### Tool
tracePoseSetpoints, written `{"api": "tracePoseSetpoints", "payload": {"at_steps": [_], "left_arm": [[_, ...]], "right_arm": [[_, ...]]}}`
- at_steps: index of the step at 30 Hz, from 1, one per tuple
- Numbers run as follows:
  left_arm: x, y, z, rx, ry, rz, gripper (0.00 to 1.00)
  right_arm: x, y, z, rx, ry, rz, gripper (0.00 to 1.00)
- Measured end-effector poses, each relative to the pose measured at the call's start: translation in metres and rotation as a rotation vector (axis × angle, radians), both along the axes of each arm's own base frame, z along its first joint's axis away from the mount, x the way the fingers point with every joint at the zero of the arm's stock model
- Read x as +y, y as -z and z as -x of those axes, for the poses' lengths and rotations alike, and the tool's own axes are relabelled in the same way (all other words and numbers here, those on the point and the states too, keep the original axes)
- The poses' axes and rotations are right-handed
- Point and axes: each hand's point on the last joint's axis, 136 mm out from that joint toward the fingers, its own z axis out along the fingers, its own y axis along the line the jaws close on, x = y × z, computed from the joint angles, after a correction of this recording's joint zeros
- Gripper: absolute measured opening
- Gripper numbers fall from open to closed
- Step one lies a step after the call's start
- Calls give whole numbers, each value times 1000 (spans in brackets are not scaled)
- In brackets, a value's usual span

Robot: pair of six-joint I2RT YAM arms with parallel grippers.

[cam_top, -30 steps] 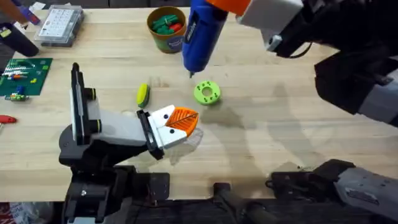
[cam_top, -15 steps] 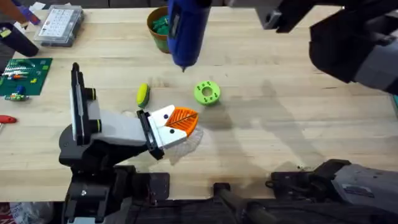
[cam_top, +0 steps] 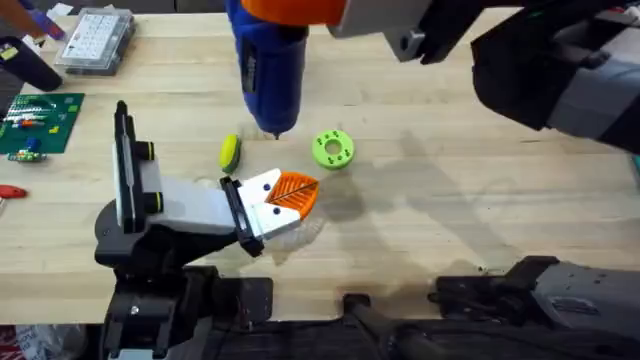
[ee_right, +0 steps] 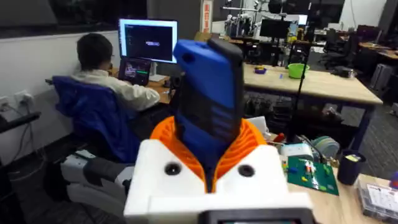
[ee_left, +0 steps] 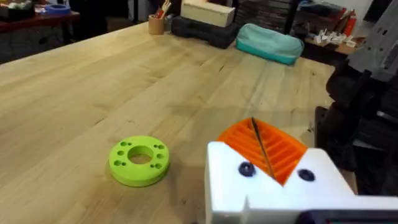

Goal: Pick up the gripper from the table and insert it into the empty holder that is missing its gripper. Then pick up a screw, insert it into the mounting hole, and use the screwdriver to tighten it. Finally, clean up the table by picking up the vegetable and placing it into the bucket.

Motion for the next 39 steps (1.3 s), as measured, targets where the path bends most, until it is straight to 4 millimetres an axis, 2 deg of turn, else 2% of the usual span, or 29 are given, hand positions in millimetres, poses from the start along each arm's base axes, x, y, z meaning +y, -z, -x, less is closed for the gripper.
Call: {"api": "tracePoseSetpoints", "payload": {"at_steps": [8, 13, 22, 39], "left_arm": [[0, 0, 0, 0, 0, 0, 4], [0, 0, 0, 0, 0, 0, 4], [0, 0, 0, 0, 0, 0, 4], [0, 0, 0, 0, 0, 0, 4]], "right_arm": [[8, -3, 17, 6, -55, 0, 21], [10, 0, 15, 9, -57, 5, 21], [24, 17, 8, 41, -76, 29, 21], [28, 56, 10, 88, -49, 27, 21]]}}
